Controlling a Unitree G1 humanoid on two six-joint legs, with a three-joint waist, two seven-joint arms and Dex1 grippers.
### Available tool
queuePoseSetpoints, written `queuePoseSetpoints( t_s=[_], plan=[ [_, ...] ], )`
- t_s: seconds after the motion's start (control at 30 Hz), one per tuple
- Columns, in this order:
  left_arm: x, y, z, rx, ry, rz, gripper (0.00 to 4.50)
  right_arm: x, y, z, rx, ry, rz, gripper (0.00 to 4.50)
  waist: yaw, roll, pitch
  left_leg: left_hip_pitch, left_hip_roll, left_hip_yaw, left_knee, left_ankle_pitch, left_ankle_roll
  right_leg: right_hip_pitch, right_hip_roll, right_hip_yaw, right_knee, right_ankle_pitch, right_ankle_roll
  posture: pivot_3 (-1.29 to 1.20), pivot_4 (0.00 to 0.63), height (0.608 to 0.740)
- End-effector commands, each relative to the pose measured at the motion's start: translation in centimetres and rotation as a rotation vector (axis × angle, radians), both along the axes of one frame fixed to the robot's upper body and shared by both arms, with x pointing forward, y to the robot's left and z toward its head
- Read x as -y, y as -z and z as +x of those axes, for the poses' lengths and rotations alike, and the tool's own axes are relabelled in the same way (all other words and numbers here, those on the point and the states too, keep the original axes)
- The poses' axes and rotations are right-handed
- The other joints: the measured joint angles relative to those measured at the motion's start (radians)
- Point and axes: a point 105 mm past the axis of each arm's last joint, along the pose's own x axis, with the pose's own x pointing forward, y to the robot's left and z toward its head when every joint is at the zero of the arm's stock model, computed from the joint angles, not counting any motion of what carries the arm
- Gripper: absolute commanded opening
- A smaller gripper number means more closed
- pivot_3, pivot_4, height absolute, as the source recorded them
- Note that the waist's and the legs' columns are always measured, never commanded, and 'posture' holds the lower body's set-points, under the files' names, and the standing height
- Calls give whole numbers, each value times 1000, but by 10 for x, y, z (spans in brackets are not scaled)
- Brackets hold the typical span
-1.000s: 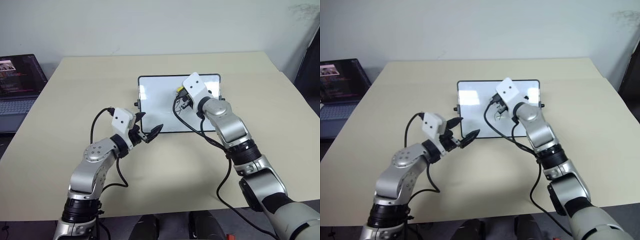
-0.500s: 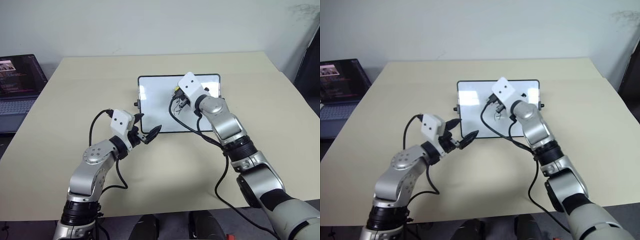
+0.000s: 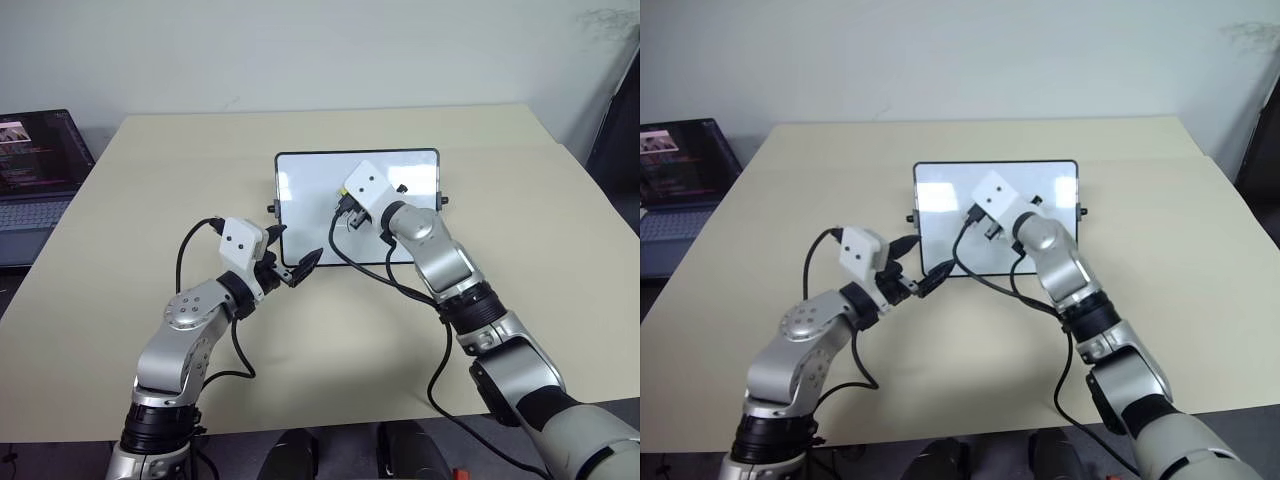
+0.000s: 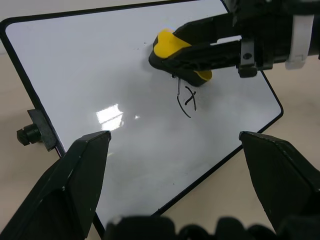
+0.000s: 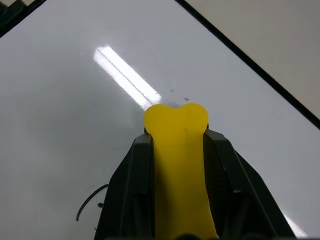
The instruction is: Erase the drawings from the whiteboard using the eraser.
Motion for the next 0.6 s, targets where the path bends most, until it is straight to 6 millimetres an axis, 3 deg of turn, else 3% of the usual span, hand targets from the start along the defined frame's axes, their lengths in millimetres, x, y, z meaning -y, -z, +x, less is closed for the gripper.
queuePoseSetpoints(
  t_s=[0.03,0.37,0.5,0.6],
  plan=[
    [0,-15,-5,59,8,-5,4500,-5,7,-6,-13,-22,-10,981,0,0,0,0,0,0,0,0,0,0,0,0,0,0,0,0,150,740],
    [2,-15,-6,56,18,-5,4500,-2,11,-11,-23,-23,-12,981,0,0,0,0,0,0,0,0,0,0,0,0,0,0,0,0,150,740],
    [4,-14,-7,55,26,-5,4500,2,4,-9,-5,-4,8,981,1,0,0,0,0,0,0,0,0,0,0,0,0,0,0,0,150,740],
    [4,-15,-5,55,28,-6,4500,6,-14,-7,34,15,65,981,2,0,0,0,0,-1,0,0,0,0,0,0,0,0,0,0,150,740]
  ],
)
